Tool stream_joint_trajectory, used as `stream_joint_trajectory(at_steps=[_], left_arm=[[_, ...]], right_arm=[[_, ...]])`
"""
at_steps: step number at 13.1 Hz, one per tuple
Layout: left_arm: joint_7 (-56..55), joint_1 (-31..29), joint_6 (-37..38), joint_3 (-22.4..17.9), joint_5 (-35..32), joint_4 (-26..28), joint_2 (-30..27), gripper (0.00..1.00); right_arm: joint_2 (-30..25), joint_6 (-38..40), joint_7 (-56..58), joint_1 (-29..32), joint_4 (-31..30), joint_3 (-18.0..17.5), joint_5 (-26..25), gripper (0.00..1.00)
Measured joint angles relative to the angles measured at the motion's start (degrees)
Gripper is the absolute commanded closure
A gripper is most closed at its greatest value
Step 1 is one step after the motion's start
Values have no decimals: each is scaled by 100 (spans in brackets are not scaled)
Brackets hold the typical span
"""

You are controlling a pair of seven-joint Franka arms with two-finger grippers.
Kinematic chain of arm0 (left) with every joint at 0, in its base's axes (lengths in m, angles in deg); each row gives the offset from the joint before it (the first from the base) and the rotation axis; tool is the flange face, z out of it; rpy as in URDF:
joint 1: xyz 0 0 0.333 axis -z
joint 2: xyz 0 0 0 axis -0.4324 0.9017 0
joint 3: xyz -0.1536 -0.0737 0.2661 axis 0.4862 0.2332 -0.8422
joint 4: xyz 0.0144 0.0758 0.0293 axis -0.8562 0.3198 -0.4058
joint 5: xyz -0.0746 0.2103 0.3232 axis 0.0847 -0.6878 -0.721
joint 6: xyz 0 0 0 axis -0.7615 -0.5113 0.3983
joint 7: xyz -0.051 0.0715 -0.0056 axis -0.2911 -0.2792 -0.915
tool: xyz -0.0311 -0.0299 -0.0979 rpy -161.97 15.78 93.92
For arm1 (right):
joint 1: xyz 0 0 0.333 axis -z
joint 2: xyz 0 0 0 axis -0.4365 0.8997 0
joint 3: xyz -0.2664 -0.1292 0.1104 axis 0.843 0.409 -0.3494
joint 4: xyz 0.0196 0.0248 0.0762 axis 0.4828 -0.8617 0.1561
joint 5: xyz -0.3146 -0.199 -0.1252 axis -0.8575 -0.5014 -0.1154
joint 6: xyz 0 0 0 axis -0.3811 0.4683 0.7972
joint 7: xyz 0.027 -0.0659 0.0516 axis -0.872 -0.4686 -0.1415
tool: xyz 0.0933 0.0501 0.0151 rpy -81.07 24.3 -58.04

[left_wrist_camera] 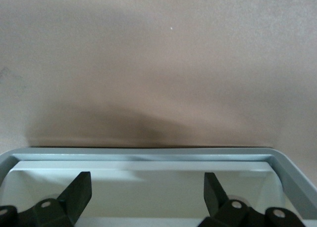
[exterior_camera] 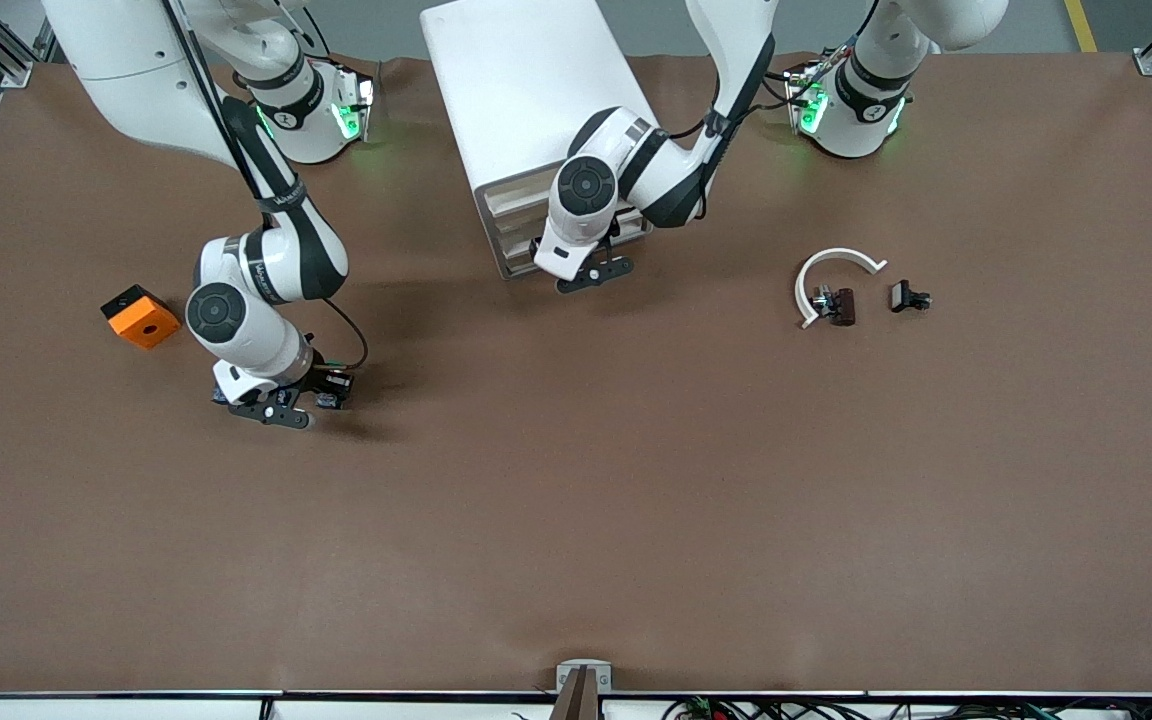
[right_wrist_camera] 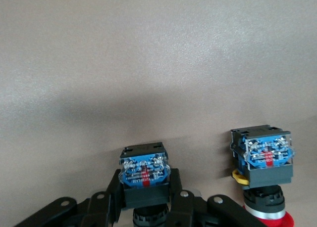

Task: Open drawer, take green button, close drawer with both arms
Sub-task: 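Set the green button beside the red button and open the right gripper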

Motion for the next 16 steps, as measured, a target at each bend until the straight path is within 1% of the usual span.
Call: stream_joint_trajectory(at_steps=[2, 3, 4, 6, 7, 9, 13, 14, 15, 16], left_arm=[[-5, -93, 132, -6, 0, -167, -8, 0], [-6, -242, 240, -18, -7, -360, -17, 0], [-6, -475, 365, -34, -87, -612, -35, 0], [22, -1129, 697, -54, -520, -1130, -88, 0], [98, -1443, 796, -58, -760, -1305, -111, 0], [374, -2004, 829, -63, -1108, -1570, -177, 0], [1034, -2765, 1026, -61, -1362, -1934, -408, 0], [1110, -2848, 1198, -58, -1374, -1957, -452, 0], [1158, -2879, 1290, -57, -1374, -1961, -472, 0], [1164, -2879, 1320, -51, -1377, -1961, -475, 0]], right_arm=[[-1, 1, 1, 0, -1, 0, 0, 100], [-1, 1, 2, 0, -1, 0, 0, 100], [-2, 1, 2, 0, -2, 0, 0, 100], [-5, 1, 2, 0, -6, 1, 0, 100], [-6, 2, 3, 1, -9, 2, 0, 100], [-8, 3, 12, 8, -13, 9, 0, 100], [-8, 3, 17, 14, -16, 31, 0, 100], [-8, 3, 17, 16, -16, 33, 0, 77], [-8, 3, 13, 23, -16, 37, 0, 1], [-9, 3, 10, 33, -16, 43, 0, 0]])
